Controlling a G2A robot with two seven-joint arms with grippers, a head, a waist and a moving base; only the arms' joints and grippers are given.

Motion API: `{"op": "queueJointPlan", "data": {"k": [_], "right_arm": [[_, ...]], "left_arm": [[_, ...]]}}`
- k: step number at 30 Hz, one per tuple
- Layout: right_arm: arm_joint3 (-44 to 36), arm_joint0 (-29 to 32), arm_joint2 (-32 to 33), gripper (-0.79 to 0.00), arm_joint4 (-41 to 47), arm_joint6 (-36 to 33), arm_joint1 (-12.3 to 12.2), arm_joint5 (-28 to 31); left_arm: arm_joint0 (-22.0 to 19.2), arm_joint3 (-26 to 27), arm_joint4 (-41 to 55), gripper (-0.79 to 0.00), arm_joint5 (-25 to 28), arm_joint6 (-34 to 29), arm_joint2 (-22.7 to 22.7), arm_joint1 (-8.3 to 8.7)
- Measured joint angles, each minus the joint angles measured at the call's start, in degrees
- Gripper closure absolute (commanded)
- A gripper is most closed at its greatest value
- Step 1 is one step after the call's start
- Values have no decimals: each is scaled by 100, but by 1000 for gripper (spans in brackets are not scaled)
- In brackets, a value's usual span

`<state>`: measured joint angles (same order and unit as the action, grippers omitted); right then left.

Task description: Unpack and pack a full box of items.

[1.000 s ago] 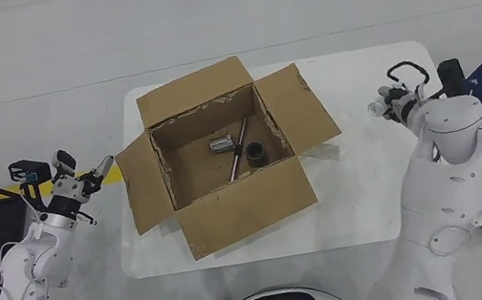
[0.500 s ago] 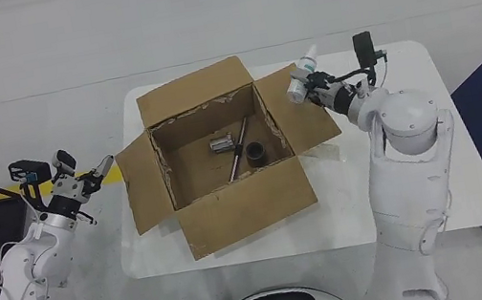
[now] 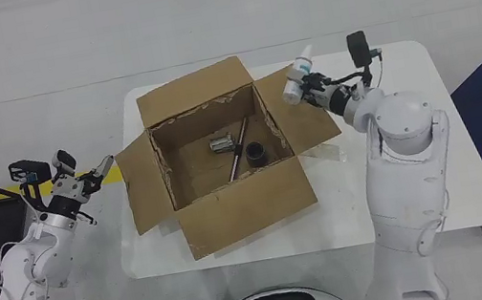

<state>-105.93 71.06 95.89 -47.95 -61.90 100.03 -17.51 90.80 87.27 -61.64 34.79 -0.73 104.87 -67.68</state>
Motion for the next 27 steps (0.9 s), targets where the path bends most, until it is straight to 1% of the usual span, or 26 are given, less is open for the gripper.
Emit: {"op": "queueJointPlan", "data": {"k": [2, 4, 7, 9, 12, 15, 18, 19, 22, 25, 27], "right_arm": [[-106, -19, -494, 0, -546, -127, -39, 443], [-128, -59, -937, 0, -911, -336, -61, 755], [111, -272, -1620, 0, -1281, -764, -73, 891], [380, -484, -2103, 0, -1692, -983, -76, 975], [723, -714, -2722, 0, -2338, -1124, -63, 924], [1061, -890, -3138, 0, -2418, -1167, -27, 780], [1444, -1100, -3491, 0, -2765, -1331, 1, 599], [1565, -1161, -3587, 0, -2894, -1422, 8, 528], [2091, -1434, -3877, 0, -3306, -1979, 45, 302], [2812, -1851, -4170, 0, -3528, -2586, 116, 241], [3148, -2030, -4308, 0, -3516, -2628, 168, 192]], "left_arm": [[0, 0, 0, -785, 0, 0, 0, 0], [0, 0, 0, -785, 0, 0, 0, 0], [0, 0, 0, -785, 0, 0, 0, 0], [0, 0, 0, -785, 0, 0, 0, 0], [0, 0, 0, -785, 0, 0, 0, 0], [0, 0, 0, -785, 0, 0, 0, 0], [0, 0, 0, -785, 0, 0, 0, 0], [0, 0, 0, -785, 0, 0, 0, 0], [0, 0, 0, -785, 0, 0, 0, 0], [0, 0, 0, -785, 0, 0, 0, 0], [0, 0, 0, -785, 0, 0, 0, 0]]}}
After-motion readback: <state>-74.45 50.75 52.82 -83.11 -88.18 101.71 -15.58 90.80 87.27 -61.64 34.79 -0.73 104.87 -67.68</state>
